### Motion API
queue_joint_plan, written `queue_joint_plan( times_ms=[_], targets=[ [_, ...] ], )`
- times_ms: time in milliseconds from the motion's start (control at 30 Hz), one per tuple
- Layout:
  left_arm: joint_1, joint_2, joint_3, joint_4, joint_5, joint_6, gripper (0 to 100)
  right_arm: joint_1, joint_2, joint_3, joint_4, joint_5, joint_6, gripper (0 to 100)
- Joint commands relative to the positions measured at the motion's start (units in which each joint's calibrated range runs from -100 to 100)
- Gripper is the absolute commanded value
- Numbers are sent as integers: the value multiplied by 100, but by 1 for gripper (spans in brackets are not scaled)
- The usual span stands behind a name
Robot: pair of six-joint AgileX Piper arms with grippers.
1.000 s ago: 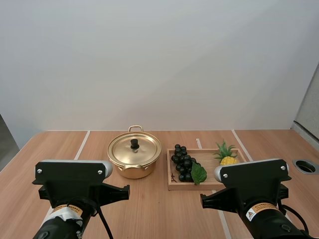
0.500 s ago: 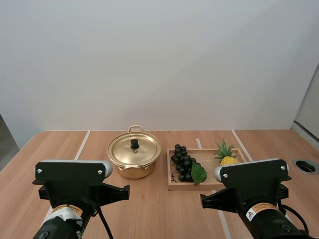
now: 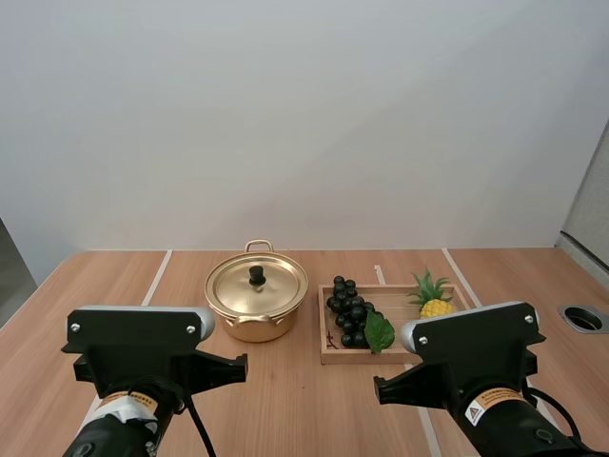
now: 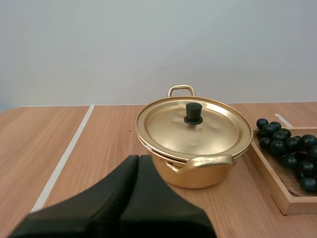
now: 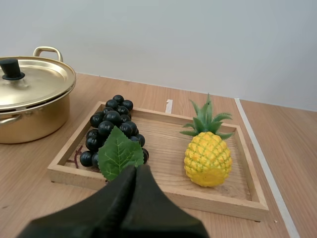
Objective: Open the pot, put the pineapple inside, and close it
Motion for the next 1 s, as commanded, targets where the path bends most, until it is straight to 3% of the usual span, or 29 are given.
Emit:
queue_joint_plan(
  times_ms=[0,267,467,700,833,967],
  targets=[
    [6,-33,13,-2,-117,-41,0,10,-32,0,29,-86,20,0],
    [-18,-33,13,-2,-142,-41,0,-154,-32,0,212,-104,20,0],
    [-147,-33,13,-2,-137,-41,0,-157,-32,0,201,-104,20,0],
    [-146,-33,13,-2,-316,-41,0,-157,-32,0,201,-121,20,0],
    [-146,-33,13,-16,-336,-41,0,-157,-32,0,666,-154,20,0],
    [-146,-33,13,-15,-121,-21,0,-157,-32,0,583,-1178,20,0]
  ],
)
